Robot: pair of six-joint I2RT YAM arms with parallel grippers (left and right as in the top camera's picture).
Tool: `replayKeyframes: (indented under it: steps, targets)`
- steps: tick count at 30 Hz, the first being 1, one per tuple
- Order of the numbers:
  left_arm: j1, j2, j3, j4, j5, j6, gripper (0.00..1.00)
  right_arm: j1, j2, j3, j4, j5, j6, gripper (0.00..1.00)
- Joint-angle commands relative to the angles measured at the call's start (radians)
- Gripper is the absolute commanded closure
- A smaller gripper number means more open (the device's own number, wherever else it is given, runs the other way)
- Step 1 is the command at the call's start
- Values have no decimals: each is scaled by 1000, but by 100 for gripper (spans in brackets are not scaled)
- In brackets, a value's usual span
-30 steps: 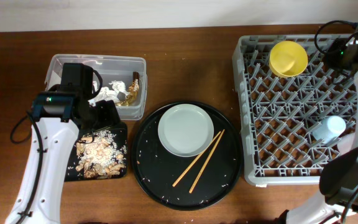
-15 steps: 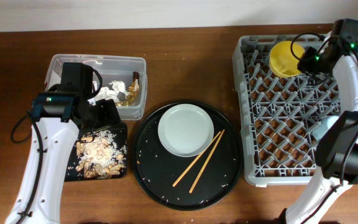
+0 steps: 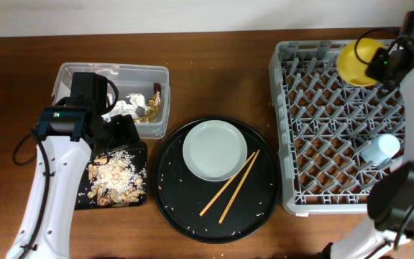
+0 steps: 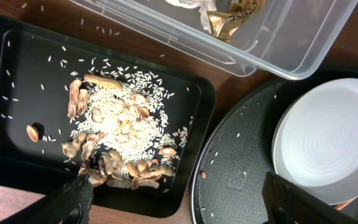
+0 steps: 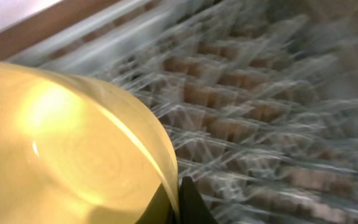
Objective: Sort waste into correct bins and load items into the dishwasher rack
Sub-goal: 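Lower the yellow bowl into the rack's back row and release it, then reach the right gripper to the white plate and lift it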
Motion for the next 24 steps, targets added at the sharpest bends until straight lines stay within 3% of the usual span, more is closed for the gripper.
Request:
replayKeyframes:
  steps: [1,5,13,20,24]
  targets:
    - [4,-9,5,3,8,-10,14,97,-17,-7,-36,597,3,96]
    - [4,-9,5,3,8,-10,14,223,4,-109,-16,752,23,96]
    - [4,-9,5,3,20,-10,13,354,39,-338,74,766,27,96]
    - [4,-9,5,5,26,-10,13,455,39,-368,-6,709,126,96]
    - [5,-9,5,6,26,-10,13,465,39,-368,-131,651,254,96]
